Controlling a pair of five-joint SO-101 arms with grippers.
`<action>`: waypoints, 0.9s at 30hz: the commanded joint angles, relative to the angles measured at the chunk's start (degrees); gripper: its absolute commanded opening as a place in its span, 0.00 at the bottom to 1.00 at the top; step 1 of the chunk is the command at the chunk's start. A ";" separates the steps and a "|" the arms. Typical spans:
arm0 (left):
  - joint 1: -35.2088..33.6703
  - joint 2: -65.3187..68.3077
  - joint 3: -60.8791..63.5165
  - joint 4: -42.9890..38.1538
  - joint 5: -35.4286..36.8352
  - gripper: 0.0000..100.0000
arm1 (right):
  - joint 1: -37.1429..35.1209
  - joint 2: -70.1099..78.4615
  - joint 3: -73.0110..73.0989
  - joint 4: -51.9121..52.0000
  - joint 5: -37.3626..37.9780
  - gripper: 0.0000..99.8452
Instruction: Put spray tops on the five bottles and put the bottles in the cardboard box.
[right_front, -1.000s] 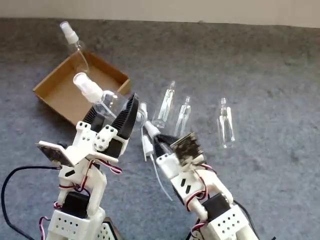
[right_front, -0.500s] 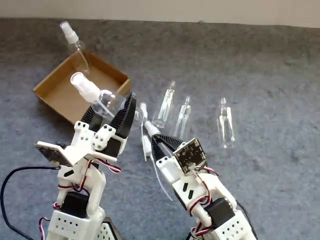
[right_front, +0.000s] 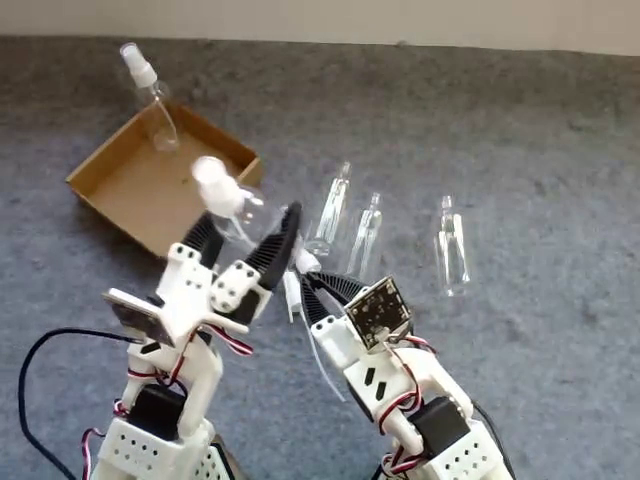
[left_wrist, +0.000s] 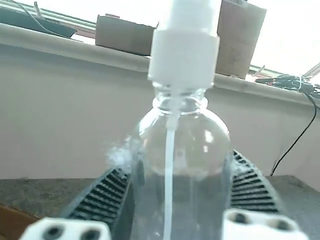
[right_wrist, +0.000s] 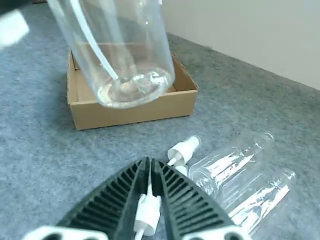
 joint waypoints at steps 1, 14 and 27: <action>1.01 -0.75 -3.47 -1.49 -2.64 0.14 | -0.84 -0.92 2.42 0.13 -0.62 0.01; 1.54 26.51 -20.26 -3.34 -2.37 0.14 | -0.84 -0.92 2.51 0.13 -0.62 0.01; 9.54 56.04 -19.21 -28.57 -2.29 0.14 | -0.75 -0.92 2.59 0.13 -0.44 0.01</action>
